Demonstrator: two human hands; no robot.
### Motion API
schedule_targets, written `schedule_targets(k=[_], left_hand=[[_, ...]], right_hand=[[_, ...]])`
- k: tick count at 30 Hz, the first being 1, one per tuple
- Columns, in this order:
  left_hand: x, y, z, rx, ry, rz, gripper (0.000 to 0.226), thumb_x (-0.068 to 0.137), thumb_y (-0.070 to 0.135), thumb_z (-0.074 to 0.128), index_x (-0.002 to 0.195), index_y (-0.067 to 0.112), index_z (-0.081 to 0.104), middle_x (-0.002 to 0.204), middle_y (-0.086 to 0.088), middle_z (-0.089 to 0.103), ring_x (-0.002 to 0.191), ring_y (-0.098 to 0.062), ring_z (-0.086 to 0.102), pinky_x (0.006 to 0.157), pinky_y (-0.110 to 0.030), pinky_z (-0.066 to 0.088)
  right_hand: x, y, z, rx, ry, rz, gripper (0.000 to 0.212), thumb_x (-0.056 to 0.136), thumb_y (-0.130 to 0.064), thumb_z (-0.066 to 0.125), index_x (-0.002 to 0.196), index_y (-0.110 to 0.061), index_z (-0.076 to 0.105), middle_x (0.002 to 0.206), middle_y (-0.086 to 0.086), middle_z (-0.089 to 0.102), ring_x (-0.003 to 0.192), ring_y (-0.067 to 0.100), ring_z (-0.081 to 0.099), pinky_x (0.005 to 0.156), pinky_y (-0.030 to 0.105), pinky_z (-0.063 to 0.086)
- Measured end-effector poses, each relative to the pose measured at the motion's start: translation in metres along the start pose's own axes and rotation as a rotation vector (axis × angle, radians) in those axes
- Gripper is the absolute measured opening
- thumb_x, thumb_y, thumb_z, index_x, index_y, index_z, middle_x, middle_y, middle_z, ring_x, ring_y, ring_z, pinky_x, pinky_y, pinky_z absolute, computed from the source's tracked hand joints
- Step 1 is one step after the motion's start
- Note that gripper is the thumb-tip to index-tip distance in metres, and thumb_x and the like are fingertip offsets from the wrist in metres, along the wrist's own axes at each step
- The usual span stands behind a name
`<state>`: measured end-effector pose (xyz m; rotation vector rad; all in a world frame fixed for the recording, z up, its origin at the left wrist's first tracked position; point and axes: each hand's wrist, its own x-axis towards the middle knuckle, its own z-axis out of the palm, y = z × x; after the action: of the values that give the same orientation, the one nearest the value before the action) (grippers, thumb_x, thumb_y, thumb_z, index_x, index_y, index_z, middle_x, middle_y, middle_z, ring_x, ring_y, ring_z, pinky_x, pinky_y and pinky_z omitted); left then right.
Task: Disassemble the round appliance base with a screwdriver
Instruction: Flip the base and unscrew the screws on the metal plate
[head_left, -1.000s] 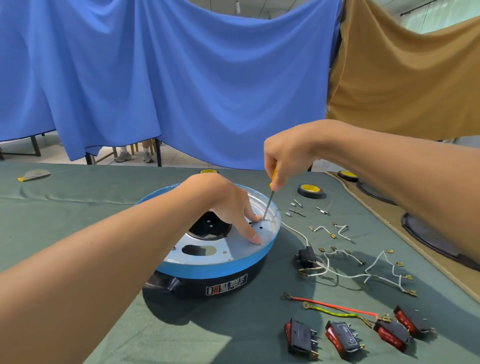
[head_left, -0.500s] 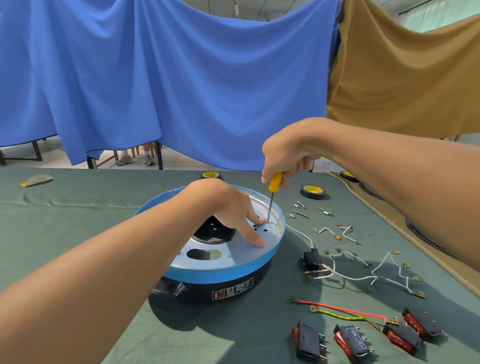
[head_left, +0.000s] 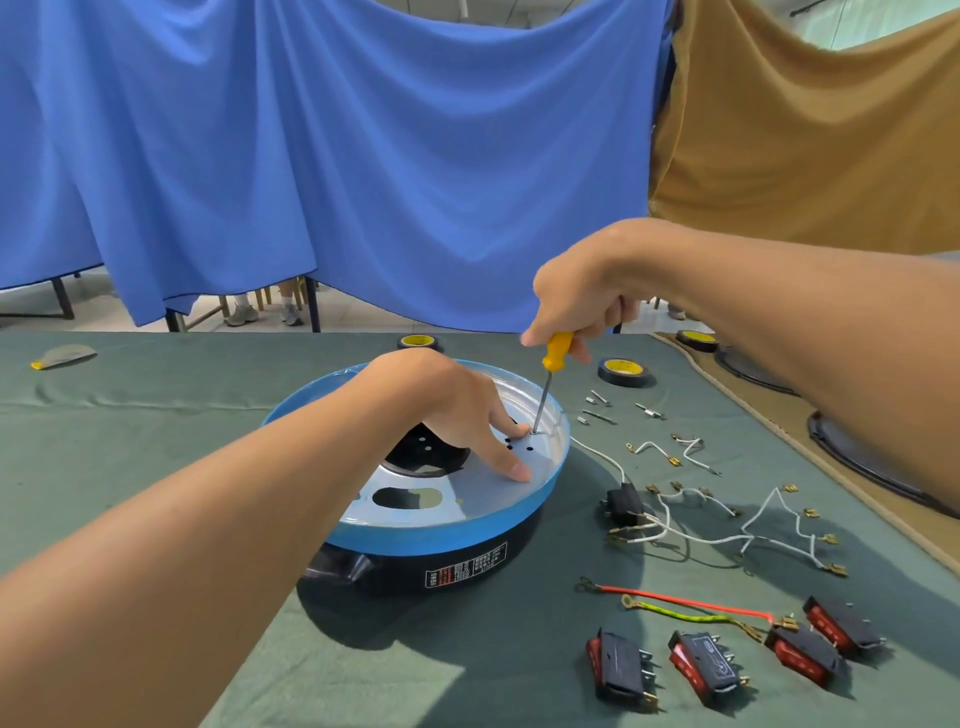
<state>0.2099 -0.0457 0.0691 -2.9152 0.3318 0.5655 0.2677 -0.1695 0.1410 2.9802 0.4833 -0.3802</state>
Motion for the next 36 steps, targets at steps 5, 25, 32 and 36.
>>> schedule_targets(k=[5,25,32,36], left_hand=[[-0.001,0.001,-0.001,0.007,-0.013,-0.006,0.072,0.078,0.081,0.043,0.143,0.056,0.029,0.147,0.007,0.037,0.109,-0.02,0.039,0.087,-0.033,0.032],[-0.003,0.001,-0.002,-0.033,0.001,-0.018,0.071,0.077,0.08,0.048,0.142,0.057,0.032,0.147,0.008,0.037,0.114,-0.021,0.04,0.086,-0.033,0.031],[-0.002,0.0,-0.001,-0.026,-0.005,-0.001,0.071,0.079,0.08,0.045,0.143,0.055,0.029,0.148,0.007,0.037,0.11,-0.019,0.038,0.086,-0.033,0.03],[-0.002,0.0,0.0,-0.018,-0.013,0.007,0.071,0.079,0.079,0.044,0.144,0.055,0.028,0.145,0.007,0.038,0.106,-0.019,0.036,0.086,-0.033,0.03]], right_hand=[[-0.003,-0.006,0.002,-0.135,0.106,-0.095,0.032,0.083,-0.037,0.068,0.061,-0.014,0.07,0.049,0.0,0.047,0.045,0.018,0.04,0.044,0.022,0.036],[-0.01,0.0,0.0,0.071,0.103,-0.154,0.015,0.077,-0.021,0.078,0.065,-0.014,0.071,0.049,0.0,0.048,0.042,0.012,0.04,0.04,0.019,0.034],[-0.006,-0.007,-0.003,0.003,0.013,-0.015,0.056,0.094,-0.051,0.05,0.063,-0.007,0.064,0.043,-0.001,0.038,0.034,0.017,0.027,0.042,0.02,0.025],[-0.002,-0.006,-0.004,-0.047,0.0,-0.05,0.039,0.092,-0.034,0.061,0.064,-0.007,0.065,0.042,-0.003,0.04,0.037,0.015,0.028,0.04,0.02,0.025]])
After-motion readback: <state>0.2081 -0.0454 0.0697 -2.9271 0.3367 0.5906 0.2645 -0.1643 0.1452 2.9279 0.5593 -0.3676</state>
